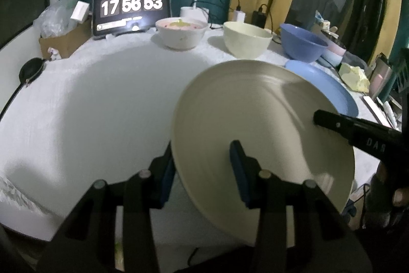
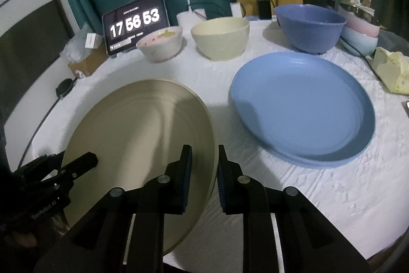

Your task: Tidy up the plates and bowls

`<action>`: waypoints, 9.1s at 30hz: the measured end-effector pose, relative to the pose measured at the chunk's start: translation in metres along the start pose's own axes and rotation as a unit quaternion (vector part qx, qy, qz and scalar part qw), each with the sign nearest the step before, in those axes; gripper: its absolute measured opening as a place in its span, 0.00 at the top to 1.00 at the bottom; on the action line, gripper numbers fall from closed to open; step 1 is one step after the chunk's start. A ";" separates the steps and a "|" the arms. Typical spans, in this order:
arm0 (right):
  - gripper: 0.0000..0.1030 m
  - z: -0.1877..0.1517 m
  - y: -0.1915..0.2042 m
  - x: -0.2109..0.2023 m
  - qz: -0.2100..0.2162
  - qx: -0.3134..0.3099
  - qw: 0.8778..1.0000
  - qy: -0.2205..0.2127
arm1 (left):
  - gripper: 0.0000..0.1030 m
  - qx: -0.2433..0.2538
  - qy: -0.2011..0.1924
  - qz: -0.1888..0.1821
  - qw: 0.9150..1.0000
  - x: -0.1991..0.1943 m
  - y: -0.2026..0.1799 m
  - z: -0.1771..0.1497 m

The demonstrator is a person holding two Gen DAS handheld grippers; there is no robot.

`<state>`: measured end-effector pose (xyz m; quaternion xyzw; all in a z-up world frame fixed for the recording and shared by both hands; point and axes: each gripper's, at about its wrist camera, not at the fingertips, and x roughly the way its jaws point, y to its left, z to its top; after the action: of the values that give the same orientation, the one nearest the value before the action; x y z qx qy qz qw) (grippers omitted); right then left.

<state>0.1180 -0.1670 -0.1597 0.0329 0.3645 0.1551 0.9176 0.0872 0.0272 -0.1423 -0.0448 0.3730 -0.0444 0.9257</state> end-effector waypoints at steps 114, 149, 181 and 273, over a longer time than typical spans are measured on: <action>0.53 0.051 -0.161 -0.014 -0.166 0.059 0.978 -0.111 | 0.51 0.107 -0.003 -0.062 0.992 0.118 -0.157 0.090; 0.63 0.035 -0.196 0.014 -0.058 0.181 0.982 -0.016 | 0.52 0.029 0.066 -0.124 0.990 0.147 -0.146 0.083; 0.64 0.050 -0.085 0.039 -0.025 0.103 0.994 0.005 | 0.53 -0.038 0.038 -0.073 0.996 0.098 -0.032 0.064; 0.61 0.114 -0.153 -0.016 -0.099 0.069 0.990 -0.072 | 0.51 0.038 -0.042 -0.092 0.994 0.083 -0.144 0.150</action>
<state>0.2242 -0.3117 -0.0928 0.0711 0.3092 0.0354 0.9477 0.2442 -0.1179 -0.0747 -0.0456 0.3260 -0.1416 0.9336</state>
